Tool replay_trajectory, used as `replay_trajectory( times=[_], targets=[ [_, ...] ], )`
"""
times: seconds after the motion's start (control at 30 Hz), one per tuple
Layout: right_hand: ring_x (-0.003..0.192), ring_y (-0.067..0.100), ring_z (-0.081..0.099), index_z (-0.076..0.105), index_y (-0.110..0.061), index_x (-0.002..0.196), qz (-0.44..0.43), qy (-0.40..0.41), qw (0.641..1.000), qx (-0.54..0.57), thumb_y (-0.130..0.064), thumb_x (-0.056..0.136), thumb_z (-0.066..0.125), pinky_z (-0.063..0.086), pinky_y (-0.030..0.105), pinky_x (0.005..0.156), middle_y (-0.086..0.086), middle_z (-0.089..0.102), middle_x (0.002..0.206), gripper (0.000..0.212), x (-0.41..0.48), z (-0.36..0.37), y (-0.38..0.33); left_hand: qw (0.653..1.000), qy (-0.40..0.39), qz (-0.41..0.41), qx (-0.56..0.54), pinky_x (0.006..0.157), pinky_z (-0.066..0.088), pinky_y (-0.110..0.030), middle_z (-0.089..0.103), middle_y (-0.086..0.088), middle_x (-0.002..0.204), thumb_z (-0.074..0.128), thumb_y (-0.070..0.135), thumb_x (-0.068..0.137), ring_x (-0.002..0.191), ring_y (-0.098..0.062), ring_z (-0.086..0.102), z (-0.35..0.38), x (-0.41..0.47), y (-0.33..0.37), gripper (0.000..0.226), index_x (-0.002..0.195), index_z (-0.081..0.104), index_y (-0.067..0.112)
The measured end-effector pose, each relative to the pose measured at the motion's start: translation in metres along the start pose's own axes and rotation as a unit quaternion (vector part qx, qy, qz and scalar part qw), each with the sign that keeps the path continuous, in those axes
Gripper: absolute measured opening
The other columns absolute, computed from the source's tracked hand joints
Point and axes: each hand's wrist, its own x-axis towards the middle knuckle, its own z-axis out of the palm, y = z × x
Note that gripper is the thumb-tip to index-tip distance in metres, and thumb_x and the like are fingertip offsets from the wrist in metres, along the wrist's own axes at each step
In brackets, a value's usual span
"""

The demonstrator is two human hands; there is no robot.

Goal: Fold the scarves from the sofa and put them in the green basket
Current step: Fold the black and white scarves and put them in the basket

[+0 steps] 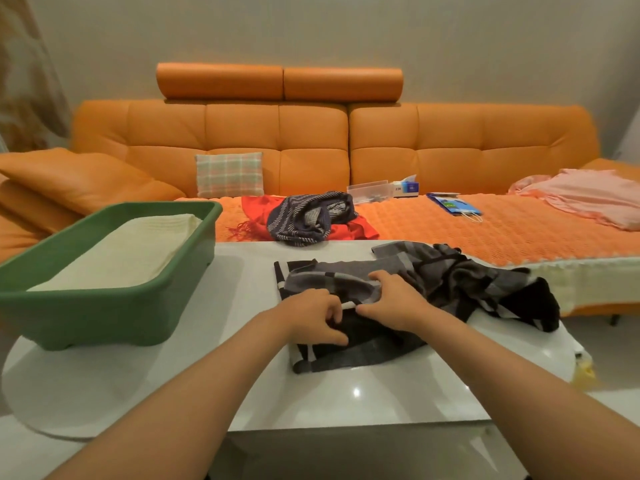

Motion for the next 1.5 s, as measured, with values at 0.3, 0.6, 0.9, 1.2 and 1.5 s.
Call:
replay_trajectory(
  times=[0.3, 0.6, 0.9, 1.2, 1.5],
  targets=[
    [0.102, 0.029, 0.058, 0.058, -0.013, 0.121, 0.022, 0.067, 0.997, 0.045, -0.01, 0.095, 0.042, 0.048, 0.035, 0.083, 0.009, 0.062, 0.114, 0.031, -0.001, -0.007, -0.002, 0.996, -0.015, 0.039, 0.076, 0.089, 0.049, -0.032, 0.045, 0.012, 0.11, 0.071, 0.045, 0.076, 0.104, -0.012, 0.044, -0.007, -0.033, -0.007, 0.035, 0.11, 0.062, 0.037],
    [0.086, 0.018, 0.06, 0.048, -0.024, 0.105, 0.04, 0.071, 0.991, -0.11, -0.042, 0.089, 0.063, 0.056, 0.039, 0.077, -0.003, 0.062, 0.095, 0.028, -0.014, -0.015, 0.008, 0.993, 0.055, 0.081, 0.067, 0.08, 0.054, -0.034, 0.058, 0.007, 0.103, 0.067, 0.021, 0.079, 0.091, -0.012, 0.055, -0.004, -0.051, 0.006, 0.007, 0.084, 0.071, 0.022],
    [0.104, 0.026, 0.059, 0.055, -0.012, 0.124, 0.096, -0.028, 0.957, -0.273, -0.027, 0.097, 0.048, 0.049, 0.038, 0.087, 0.007, 0.059, 0.121, 0.032, -0.025, -0.024, 0.002, 0.993, -0.049, -0.046, -0.099, 0.066, 0.04, -0.015, 0.063, 0.012, 0.073, 0.058, 0.041, 0.095, 0.064, 0.0, 0.056, -0.013, -0.052, 0.0, 0.035, 0.066, 0.072, 0.028],
    [0.121, 0.025, 0.049, 0.052, -0.028, 0.137, -0.153, 0.015, 0.961, -0.231, -0.051, 0.092, 0.051, 0.038, 0.043, 0.102, 0.003, 0.052, 0.129, 0.051, 0.007, 0.026, -0.031, 0.986, 0.137, -0.098, -0.001, 0.095, 0.046, -0.035, 0.054, -0.001, 0.123, 0.044, 0.008, 0.097, 0.113, -0.021, 0.052, 0.004, -0.003, -0.029, 0.03, 0.124, 0.055, 0.018],
    [0.096, 0.031, 0.064, 0.057, -0.015, 0.112, -0.01, 0.187, 0.976, -0.111, -0.029, 0.102, 0.042, 0.05, 0.039, 0.076, 0.009, 0.067, 0.105, 0.023, 0.061, 0.02, -0.024, 0.982, 0.123, -0.14, 0.036, 0.106, 0.04, -0.043, 0.047, -0.009, 0.142, 0.034, 0.03, 0.105, 0.13, -0.029, 0.039, 0.004, 0.032, -0.053, 0.042, 0.145, 0.04, 0.018]
  ],
)
